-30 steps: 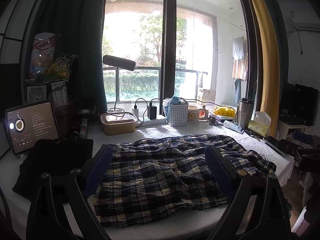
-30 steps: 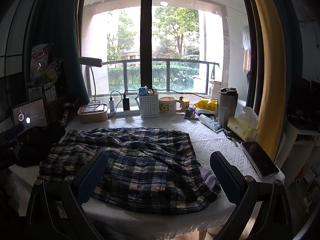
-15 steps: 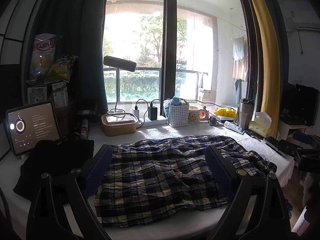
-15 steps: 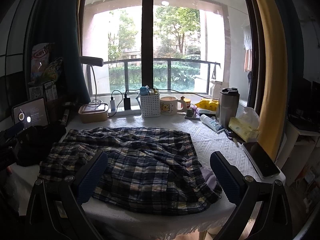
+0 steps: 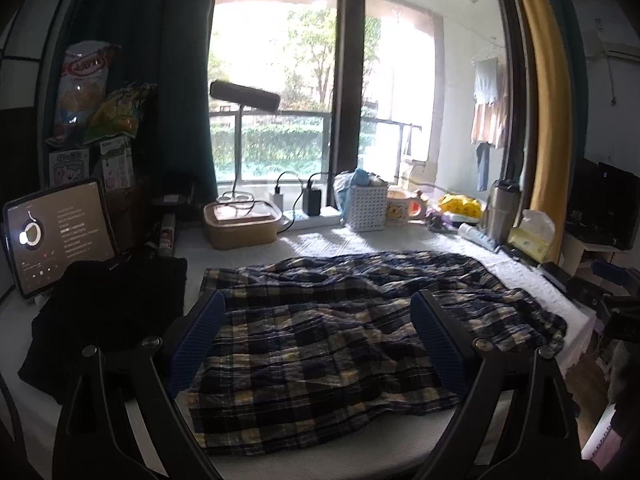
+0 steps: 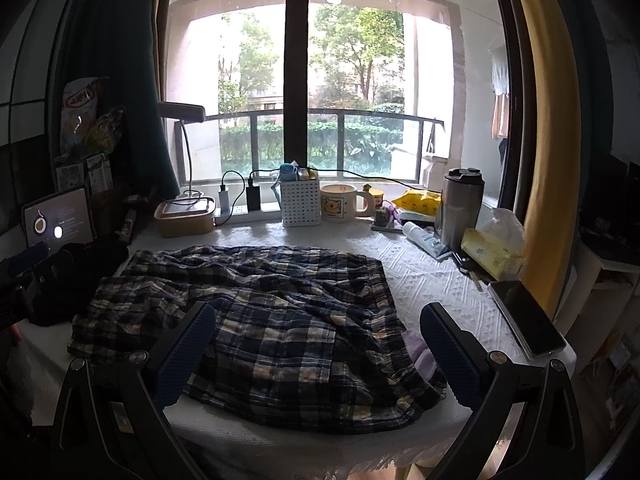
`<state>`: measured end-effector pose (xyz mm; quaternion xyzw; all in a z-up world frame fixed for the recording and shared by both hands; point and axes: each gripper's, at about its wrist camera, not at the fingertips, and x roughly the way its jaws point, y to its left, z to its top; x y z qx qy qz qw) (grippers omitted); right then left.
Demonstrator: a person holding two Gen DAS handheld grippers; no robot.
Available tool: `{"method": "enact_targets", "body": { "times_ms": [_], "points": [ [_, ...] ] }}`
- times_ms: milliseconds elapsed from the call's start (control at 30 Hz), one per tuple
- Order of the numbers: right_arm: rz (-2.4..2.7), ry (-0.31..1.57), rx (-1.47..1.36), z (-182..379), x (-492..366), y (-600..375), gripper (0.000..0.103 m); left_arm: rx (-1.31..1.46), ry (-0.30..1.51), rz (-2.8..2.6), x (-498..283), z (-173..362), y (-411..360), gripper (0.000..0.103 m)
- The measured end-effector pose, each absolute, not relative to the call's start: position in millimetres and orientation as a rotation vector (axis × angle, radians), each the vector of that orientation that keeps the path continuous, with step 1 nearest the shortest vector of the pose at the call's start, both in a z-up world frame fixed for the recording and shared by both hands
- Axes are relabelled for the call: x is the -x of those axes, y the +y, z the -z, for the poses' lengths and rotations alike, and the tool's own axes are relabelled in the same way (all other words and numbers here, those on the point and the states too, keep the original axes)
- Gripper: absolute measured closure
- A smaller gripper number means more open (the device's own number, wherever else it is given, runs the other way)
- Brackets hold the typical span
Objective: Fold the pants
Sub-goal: 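Grasp the plaid pants waistband with the left gripper while the right gripper grasps it too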
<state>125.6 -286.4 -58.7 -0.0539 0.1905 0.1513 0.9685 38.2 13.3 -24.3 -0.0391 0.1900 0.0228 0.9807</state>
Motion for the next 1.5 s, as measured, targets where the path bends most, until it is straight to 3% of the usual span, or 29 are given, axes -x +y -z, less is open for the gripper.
{"method": "enact_targets", "body": {
  "times_ms": [200,333,667,967,1067,1200,1233,1300,1367,1433,1467,1500],
  "points": [
    [-0.262,0.406,0.204,64.6,-175.6,-295.1,0.0,0.093,0.5,-0.081,-92.2,42.9,49.1,0.01],
    [-0.396,0.515,0.215,74.5,-220.8,-293.5,0.0,0.179,0.633,-0.06,-139.8,64.5,73.0,0.01],
    [-0.479,0.645,0.171,83.2,-314.6,-302.5,0.0,0.117,0.761,-0.144,-216.7,79.7,132.6,0.01],
    [-0.469,0.74,0.128,94.8,-395.8,-304.6,0.025,0.114,0.899,-0.097,-281.6,105.6,153.5,0.011],
    [-0.468,0.772,0.136,102.1,-416.3,-302.5,0.027,0.146,0.954,-0.06,-295.5,115.5,159.4,0.022],
    [-0.49,0.836,0.154,116.0,-436.3,-292.4,0.033,0.154,1.023,-0.032,-309.6,129.0,158.5,0.022],
    [-0.498,0.851,0.159,119.9,-440.5,-289.1,0.035,0.128,1.019,-0.03,-310.8,129.0,154.0,0.024],
    [-0.511,0.891,0.147,128.3,-450.5,-285.0,0.046,0.097,1.018,-0.015,-311.6,128.7,147.0,0.039],
    [-0.516,0.92,0.132,135.5,-457.6,-284.6,0.047,0.063,1.011,-0.004,-311.2,126.8,141.0,0.065],
    [-0.528,0.934,0.116,139.9,-461.4,-284.6,0.057,0.042,1.003,0.014,-309.7,124.8,135.8,0.083],
    [-0.535,0.936,0.115,141.1,-462.4,-283.7,0.068,0.027,0.997,0.023,-308.9,123.8,132.6,0.089],
    [-0.544,0.933,0.125,141.7,-462.2,-281.8,0.074,0.009,0.99,0.026,-308.5,122.9,130.2,0.091]
  ]
}}
